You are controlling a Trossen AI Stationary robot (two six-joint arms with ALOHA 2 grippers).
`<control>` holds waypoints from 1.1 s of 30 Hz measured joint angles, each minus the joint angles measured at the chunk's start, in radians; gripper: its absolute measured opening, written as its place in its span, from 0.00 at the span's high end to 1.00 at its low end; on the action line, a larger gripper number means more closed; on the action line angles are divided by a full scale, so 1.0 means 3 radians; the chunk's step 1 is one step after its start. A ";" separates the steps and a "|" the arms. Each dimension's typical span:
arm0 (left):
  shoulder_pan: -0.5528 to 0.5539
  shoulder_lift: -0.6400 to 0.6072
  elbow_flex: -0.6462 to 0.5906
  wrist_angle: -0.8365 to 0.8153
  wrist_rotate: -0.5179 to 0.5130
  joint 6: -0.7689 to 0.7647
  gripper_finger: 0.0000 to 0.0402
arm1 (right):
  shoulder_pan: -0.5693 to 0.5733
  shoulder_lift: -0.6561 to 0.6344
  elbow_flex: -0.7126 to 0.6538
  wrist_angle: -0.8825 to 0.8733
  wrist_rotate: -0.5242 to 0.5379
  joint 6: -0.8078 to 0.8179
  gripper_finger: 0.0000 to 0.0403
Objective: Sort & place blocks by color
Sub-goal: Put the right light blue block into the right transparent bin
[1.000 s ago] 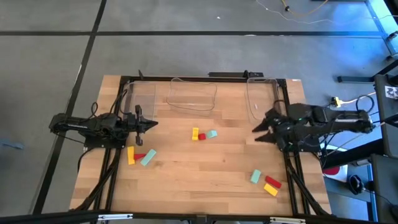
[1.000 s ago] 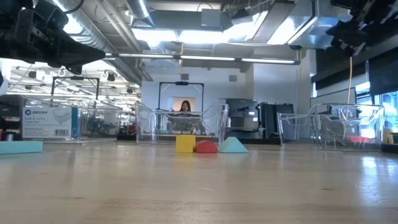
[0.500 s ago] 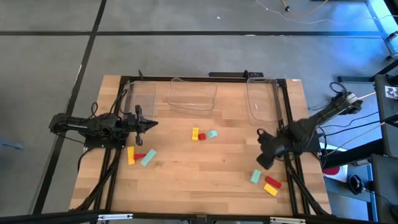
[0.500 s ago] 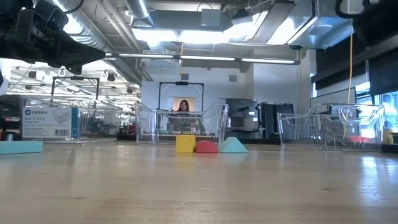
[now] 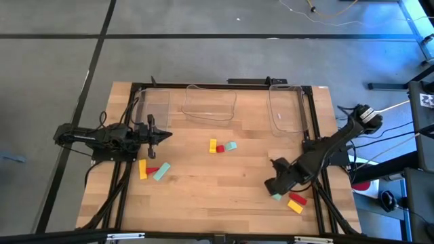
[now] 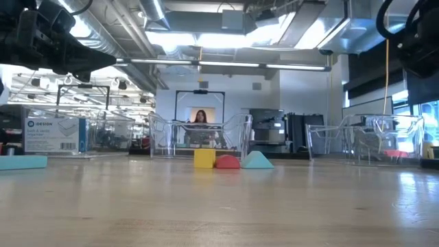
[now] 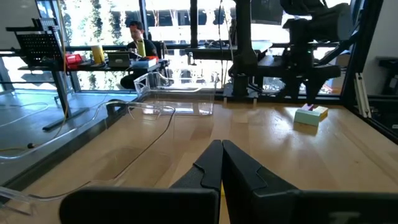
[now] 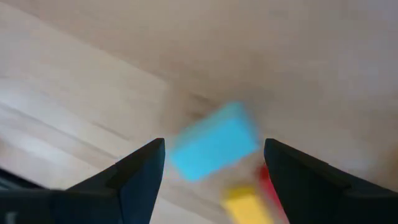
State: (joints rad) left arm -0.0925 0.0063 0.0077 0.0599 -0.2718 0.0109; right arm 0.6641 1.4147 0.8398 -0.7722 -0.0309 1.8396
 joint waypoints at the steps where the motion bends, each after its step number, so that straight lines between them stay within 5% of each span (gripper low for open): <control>1: 0.0000 0.0000 0.0000 0.0000 0.0000 0.0000 1.00 | 0.0028 0.0036 0.0000 0.0129 0.0063 0.0093 0.31; 19: 0.0001 0.0000 -0.0001 -0.0001 0.0000 0.0001 1.00 | 0.0561 0.0255 0.0003 0.0088 0.0328 0.1436 0.34; 33: 0.0001 0.0000 -0.0001 -0.0001 0.0000 0.0001 1.00 | 0.0614 0.0598 -0.0004 0.0318 0.0554 0.1459 0.35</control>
State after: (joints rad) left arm -0.0921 0.0063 0.0074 0.0597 -0.2718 0.0110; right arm 0.8482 1.5940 0.8387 -0.6767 0.1352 2.2772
